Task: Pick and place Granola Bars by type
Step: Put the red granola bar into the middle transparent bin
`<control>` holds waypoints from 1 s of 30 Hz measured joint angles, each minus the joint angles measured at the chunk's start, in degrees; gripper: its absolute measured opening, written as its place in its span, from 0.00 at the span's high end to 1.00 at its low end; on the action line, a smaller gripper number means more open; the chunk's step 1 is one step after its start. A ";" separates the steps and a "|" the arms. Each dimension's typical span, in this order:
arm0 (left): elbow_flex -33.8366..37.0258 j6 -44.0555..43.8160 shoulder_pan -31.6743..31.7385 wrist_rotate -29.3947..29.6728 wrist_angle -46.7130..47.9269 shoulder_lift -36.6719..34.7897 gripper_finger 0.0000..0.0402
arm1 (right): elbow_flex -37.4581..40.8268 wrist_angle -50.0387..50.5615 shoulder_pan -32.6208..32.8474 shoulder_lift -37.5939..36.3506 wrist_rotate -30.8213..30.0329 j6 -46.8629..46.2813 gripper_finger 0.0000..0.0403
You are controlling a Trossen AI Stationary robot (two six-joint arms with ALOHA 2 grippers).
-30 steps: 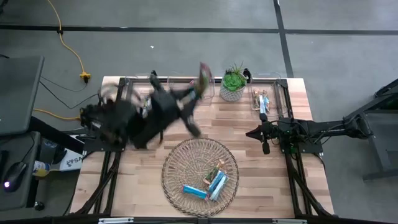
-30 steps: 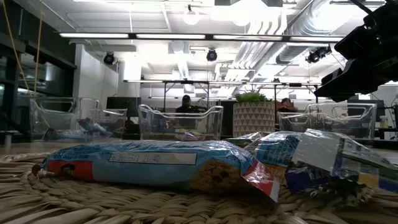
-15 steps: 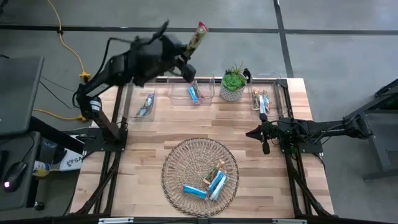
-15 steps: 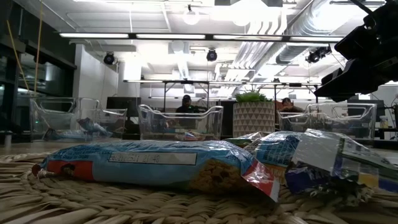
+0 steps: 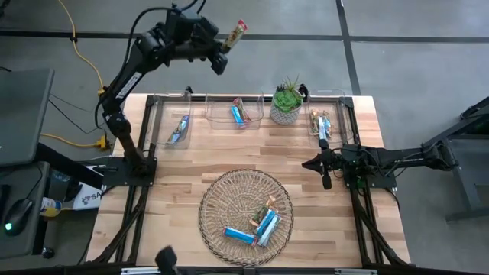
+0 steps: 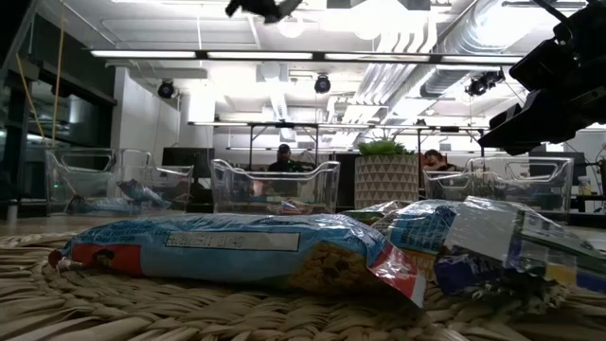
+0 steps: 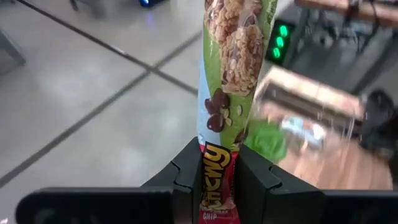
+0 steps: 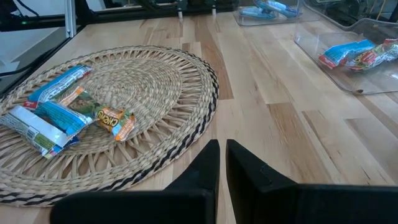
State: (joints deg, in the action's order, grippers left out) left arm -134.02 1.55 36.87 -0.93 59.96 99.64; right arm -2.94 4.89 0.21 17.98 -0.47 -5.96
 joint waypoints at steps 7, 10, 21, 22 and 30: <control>0.00 12.88 6.06 -7.59 8.08 3.91 0.84 | 0.00 0.00 0.00 0.01 0.00 0.00 0.97; 0.00 20.13 6.48 -7.42 11.66 5.98 0.84 | 0.00 0.00 0.00 0.02 0.00 -0.02 0.97; 0.00 27.09 6.27 -6.27 14.59 16.32 0.84 | 0.00 0.00 0.00 0.01 0.00 -0.01 0.97; 0.00 27.08 6.27 -6.21 14.73 17.29 0.84 | 0.00 0.00 0.00 0.01 0.00 0.00 0.97; 0.00 17.61 6.24 -4.58 14.89 23.46 0.84 | 0.00 0.00 0.00 0.00 0.02 0.00 0.97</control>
State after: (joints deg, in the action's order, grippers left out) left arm -134.02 19.16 43.11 -5.51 74.85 123.10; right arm -2.94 4.89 0.21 17.98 -0.45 -5.96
